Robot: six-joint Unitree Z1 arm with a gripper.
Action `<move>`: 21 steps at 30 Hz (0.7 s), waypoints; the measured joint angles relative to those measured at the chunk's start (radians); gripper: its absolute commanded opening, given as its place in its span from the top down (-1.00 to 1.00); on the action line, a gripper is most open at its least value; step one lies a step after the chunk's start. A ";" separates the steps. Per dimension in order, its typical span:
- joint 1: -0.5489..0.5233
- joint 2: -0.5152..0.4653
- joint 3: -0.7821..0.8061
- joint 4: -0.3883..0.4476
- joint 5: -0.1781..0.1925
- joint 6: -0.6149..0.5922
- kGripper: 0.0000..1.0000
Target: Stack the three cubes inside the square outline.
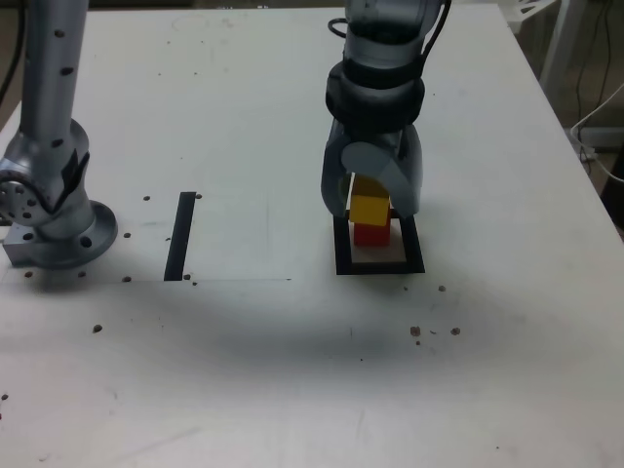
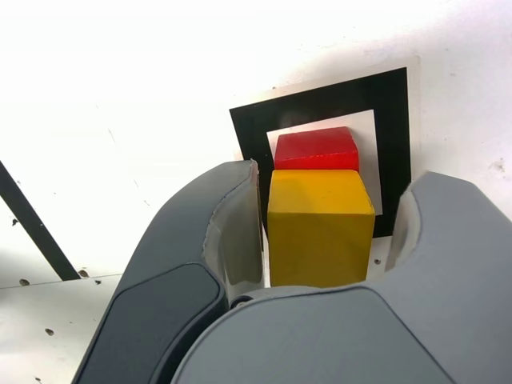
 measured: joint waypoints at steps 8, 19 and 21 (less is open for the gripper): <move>0.000 -0.033 0.009 0.008 0.067 -0.020 -0.98; 0.172 -0.188 0.018 0.105 0.163 0.062 -0.99; 0.200 -0.185 0.010 0.105 0.156 0.094 -0.99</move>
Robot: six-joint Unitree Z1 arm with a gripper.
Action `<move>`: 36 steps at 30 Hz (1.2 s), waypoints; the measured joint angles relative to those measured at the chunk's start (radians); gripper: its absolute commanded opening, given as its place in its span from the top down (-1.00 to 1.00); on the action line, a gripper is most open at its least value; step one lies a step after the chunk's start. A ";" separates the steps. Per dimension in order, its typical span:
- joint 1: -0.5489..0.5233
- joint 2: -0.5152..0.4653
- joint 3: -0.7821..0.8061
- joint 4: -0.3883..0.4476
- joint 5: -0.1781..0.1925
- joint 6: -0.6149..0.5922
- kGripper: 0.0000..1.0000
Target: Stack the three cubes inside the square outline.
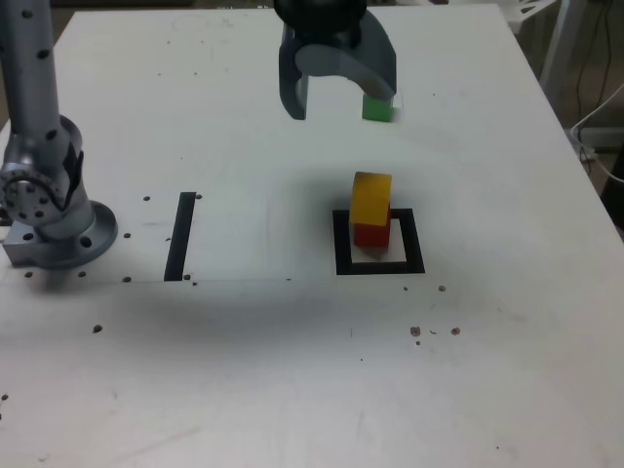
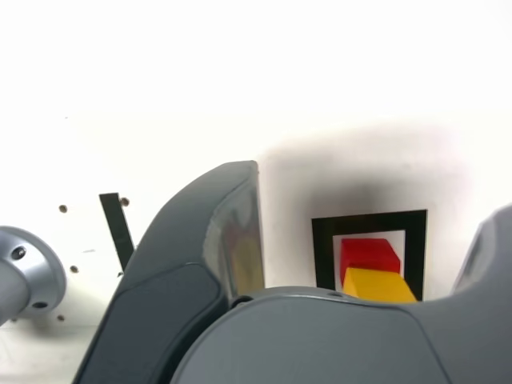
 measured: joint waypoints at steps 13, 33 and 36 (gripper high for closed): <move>0.266 0.197 -0.205 0.013 -0.018 0.413 -0.98; 0.416 0.467 -0.478 0.027 -0.069 0.611 -0.90; 0.417 0.493 -0.507 0.038 -0.074 0.615 -0.81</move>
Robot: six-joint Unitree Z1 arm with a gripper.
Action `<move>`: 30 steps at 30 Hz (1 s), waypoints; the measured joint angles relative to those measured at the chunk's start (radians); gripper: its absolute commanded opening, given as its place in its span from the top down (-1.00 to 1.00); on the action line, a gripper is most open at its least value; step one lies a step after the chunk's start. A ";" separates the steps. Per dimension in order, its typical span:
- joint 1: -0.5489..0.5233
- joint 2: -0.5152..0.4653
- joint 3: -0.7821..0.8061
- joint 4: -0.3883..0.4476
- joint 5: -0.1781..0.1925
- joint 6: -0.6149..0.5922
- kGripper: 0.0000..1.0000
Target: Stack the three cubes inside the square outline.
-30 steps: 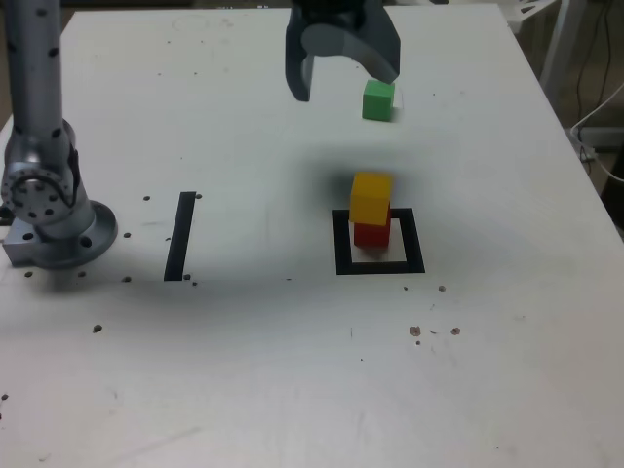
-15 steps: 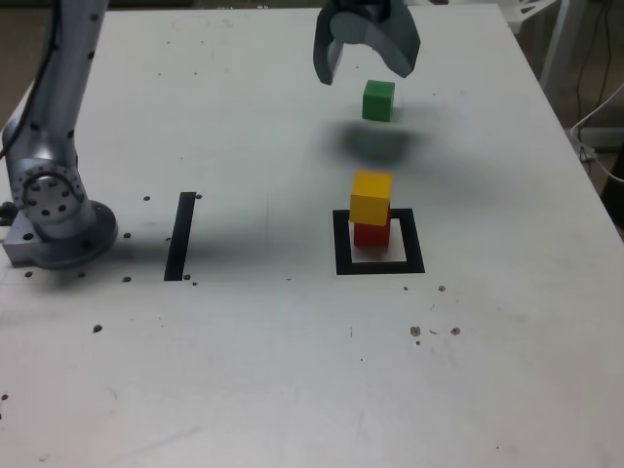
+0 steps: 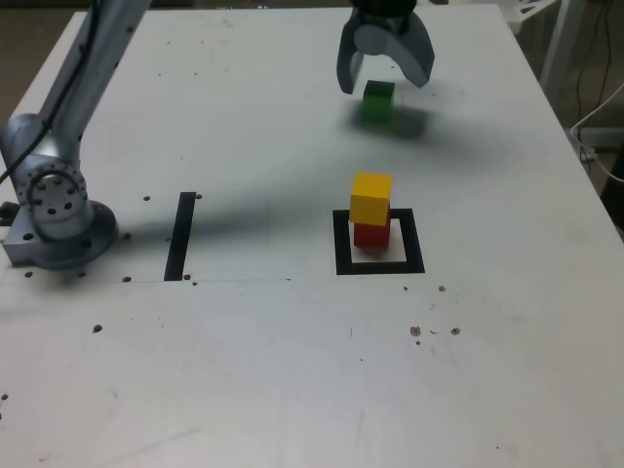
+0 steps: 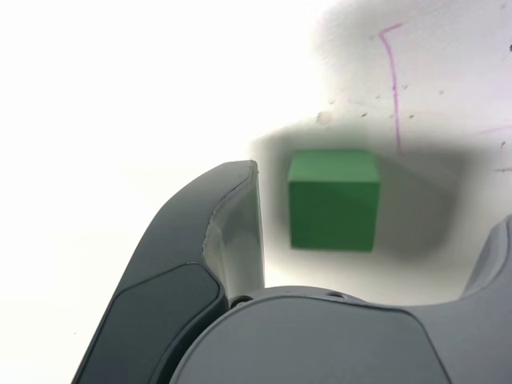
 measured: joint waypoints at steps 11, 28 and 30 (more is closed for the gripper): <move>0.003 0.054 -0.033 0.019 -0.025 0.002 0.19; 0.003 0.055 -0.021 0.013 -0.021 0.003 0.44; 0.002 0.055 -0.021 0.013 -0.021 0.003 0.44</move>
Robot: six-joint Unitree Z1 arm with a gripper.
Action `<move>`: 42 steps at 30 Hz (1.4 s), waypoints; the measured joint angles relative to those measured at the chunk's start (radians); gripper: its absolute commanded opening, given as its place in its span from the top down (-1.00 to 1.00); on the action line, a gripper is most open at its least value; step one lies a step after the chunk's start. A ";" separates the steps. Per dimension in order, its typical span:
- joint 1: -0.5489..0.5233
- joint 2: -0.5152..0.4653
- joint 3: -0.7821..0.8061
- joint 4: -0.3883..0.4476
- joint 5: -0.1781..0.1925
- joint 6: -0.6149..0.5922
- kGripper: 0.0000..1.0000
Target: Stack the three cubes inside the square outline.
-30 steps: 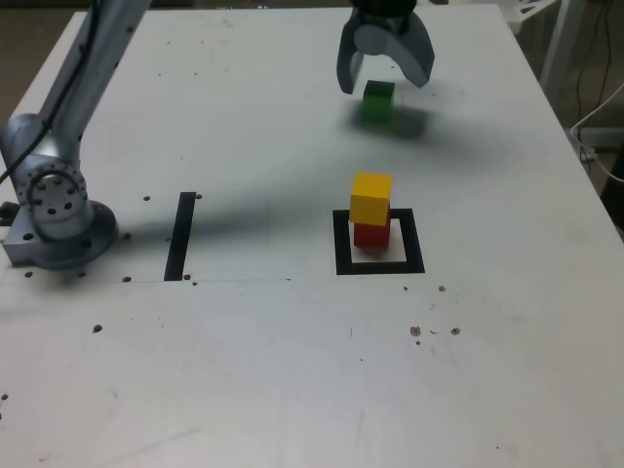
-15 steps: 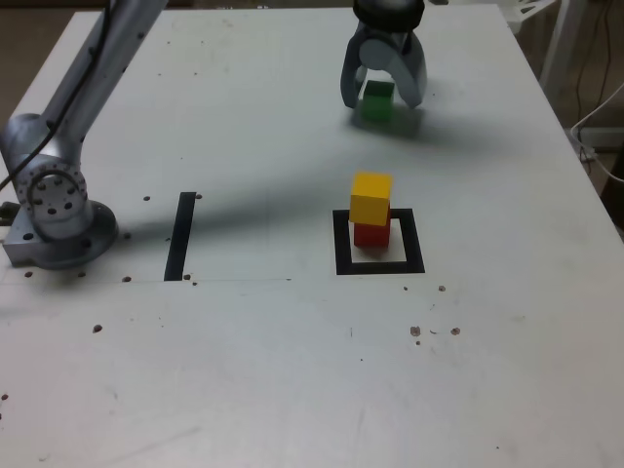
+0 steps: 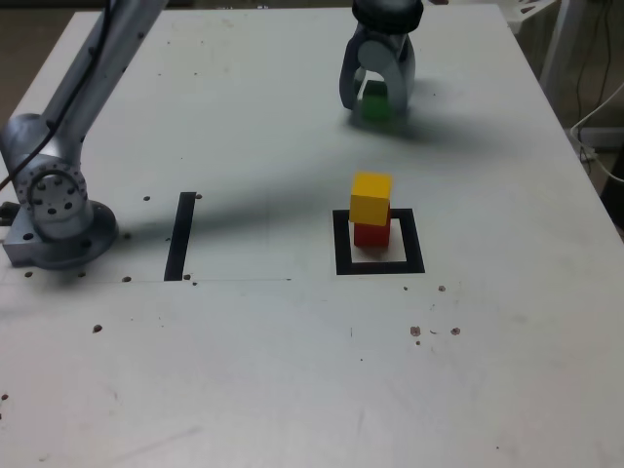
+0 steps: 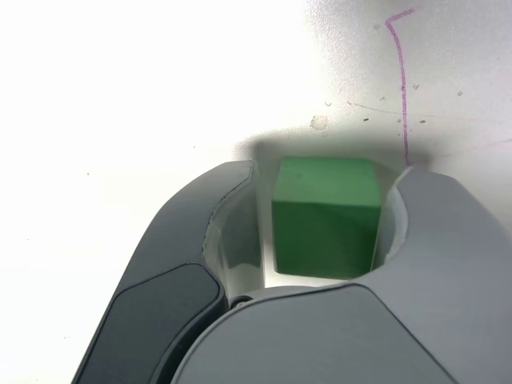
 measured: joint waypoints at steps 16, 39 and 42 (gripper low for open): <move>-0.050 -0.080 0.066 0.003 0.018 -0.056 0.44; -0.505 -0.472 0.273 0.127 -0.020 -0.480 0.44; -0.554 -0.487 0.286 0.129 -0.031 -0.532 0.44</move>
